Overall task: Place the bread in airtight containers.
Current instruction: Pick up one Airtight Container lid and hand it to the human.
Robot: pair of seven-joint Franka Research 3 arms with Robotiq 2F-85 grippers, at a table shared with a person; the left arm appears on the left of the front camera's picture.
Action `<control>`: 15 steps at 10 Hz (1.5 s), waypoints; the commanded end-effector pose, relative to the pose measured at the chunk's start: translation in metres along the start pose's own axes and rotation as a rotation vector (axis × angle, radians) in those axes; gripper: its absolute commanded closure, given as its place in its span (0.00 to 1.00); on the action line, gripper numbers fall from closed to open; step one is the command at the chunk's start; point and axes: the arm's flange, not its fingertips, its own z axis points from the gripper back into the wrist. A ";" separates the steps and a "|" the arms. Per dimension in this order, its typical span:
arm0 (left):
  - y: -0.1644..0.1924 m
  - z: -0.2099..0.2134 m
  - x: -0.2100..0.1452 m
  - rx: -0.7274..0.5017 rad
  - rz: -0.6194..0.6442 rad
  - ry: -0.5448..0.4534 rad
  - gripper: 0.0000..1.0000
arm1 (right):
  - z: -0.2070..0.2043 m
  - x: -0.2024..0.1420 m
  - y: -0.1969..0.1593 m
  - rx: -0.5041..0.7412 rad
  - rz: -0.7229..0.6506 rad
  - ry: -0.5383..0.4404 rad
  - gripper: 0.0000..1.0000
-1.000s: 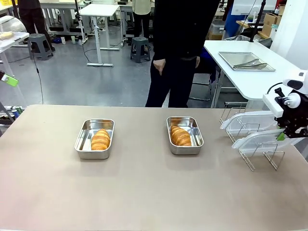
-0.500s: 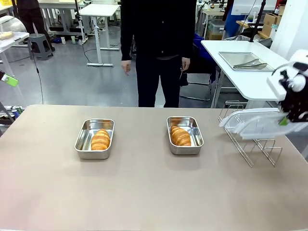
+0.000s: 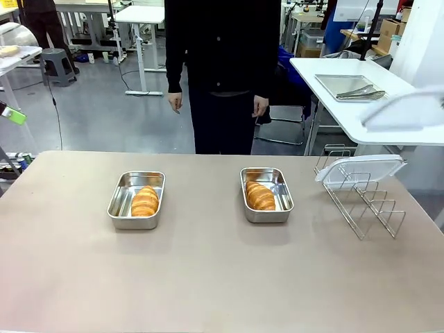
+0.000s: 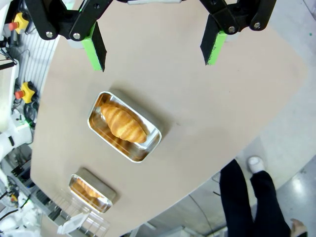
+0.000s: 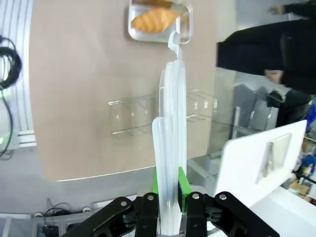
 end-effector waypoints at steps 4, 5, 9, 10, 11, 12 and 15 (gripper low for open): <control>-0.002 0.000 0.000 -0.002 -0.008 0.011 0.00 | -0.038 0.046 -0.018 -0.307 0.245 -0.222 1.00; -0.002 0.000 0.000 -0.002 -0.008 0.011 0.00 | -0.064 0.062 -0.028 -0.346 0.282 -0.210 1.00; -0.002 0.000 0.000 -0.002 -0.008 0.011 0.00 | -0.141 0.102 -0.066 -0.371 0.340 -0.230 1.00; -0.002 0.000 0.000 -0.002 -0.008 0.011 0.00 | -0.152 0.106 -0.072 -0.373 0.345 -0.199 1.00; -0.002 0.000 0.000 -0.002 -0.008 0.011 0.00 | -0.160 0.109 -0.073 -0.359 0.357 -0.206 1.00; -0.002 0.000 0.000 -0.002 -0.008 0.011 0.00 | -0.165 0.107 -0.075 -0.351 0.364 -0.185 1.00; -0.002 0.000 0.000 -0.002 -0.008 0.011 0.00 | -0.163 0.114 -0.062 -0.337 0.333 -0.178 1.00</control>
